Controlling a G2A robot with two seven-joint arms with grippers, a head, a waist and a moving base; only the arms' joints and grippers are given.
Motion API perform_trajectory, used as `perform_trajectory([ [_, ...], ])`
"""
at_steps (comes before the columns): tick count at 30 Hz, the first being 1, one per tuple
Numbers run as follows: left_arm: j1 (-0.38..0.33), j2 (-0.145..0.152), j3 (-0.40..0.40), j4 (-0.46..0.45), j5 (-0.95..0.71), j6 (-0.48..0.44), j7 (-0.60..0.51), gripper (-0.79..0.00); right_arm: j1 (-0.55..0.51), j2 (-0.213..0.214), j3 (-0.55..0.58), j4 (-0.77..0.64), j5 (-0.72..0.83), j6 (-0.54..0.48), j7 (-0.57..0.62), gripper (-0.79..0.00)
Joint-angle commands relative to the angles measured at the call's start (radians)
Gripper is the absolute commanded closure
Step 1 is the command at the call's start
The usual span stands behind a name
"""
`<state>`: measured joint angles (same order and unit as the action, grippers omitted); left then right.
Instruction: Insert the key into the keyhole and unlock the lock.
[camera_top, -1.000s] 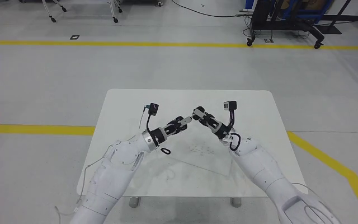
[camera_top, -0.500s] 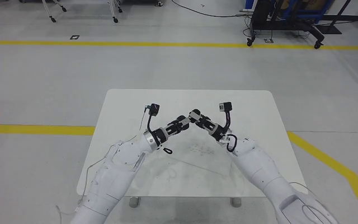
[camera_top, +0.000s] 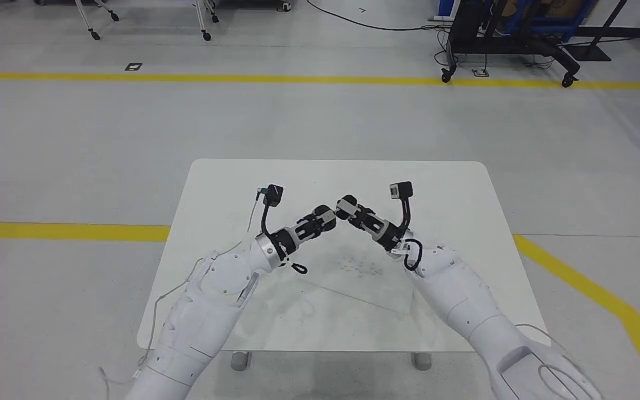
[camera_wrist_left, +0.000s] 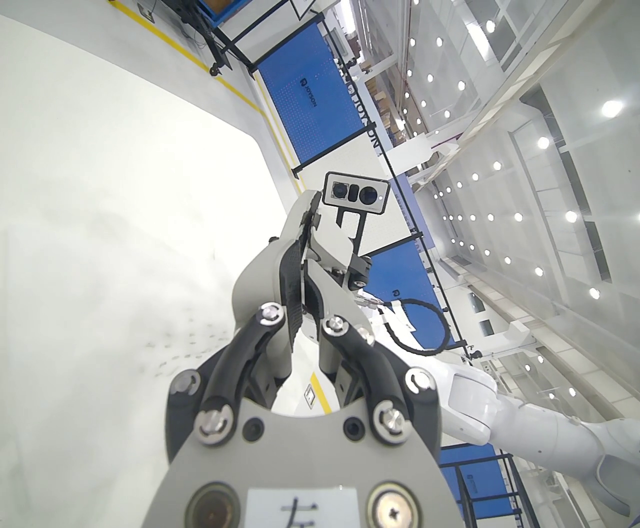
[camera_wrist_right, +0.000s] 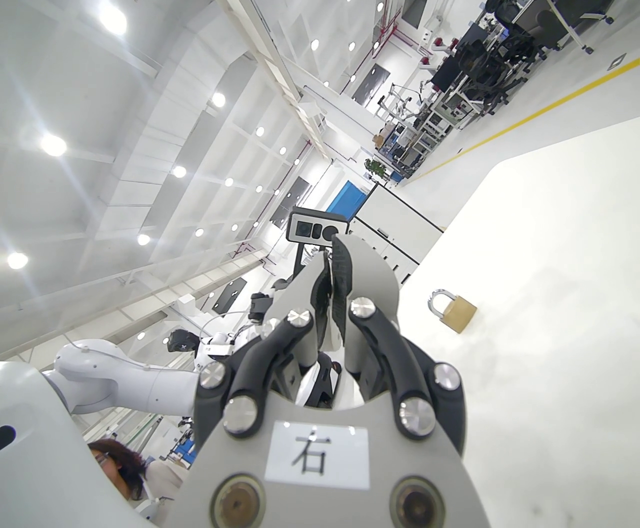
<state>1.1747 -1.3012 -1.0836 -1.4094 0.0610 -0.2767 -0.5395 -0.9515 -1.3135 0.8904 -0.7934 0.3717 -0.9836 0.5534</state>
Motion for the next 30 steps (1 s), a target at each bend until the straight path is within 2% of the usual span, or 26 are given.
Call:
perform_trajectory([
  [1,0.0,0.001,-0.004,0.001,0.008,0.003,0.01,0.0,0.001,-0.001,0.002,0.001,-0.001,0.001,0.002,0.0],
  [12,0.013,0.003,-0.023,-0.008,-0.012,0.001,0.039,0.0,-0.004,-0.003,0.016,-0.01,-0.001,0.006,0.022,0.0],
  [13,0.013,0.003,-0.024,-0.008,-0.013,0.0,0.037,-0.028,-0.005,-0.003,0.018,-0.011,0.0,0.006,0.022,0.0],
  [14,0.013,0.004,-0.024,-0.008,-0.013,0.0,0.037,-0.105,-0.006,-0.003,0.02,-0.012,-0.001,0.006,0.022,0.0],
  [16,0.012,0.004,-0.024,-0.008,-0.013,0.0,0.033,-0.154,-0.008,-0.003,0.023,-0.015,-0.001,0.007,0.022,0.0],
  [18,0.012,0.004,-0.023,-0.009,-0.013,0.0,0.029,-0.169,-0.01,-0.003,0.026,-0.017,-0.001,0.008,0.024,0.0],
  [30,0.01,0.006,-0.02,-0.008,-0.007,0.008,0.017,-0.114,-0.016,-0.011,0.027,-0.03,0.002,0.022,0.033,0.0],
])
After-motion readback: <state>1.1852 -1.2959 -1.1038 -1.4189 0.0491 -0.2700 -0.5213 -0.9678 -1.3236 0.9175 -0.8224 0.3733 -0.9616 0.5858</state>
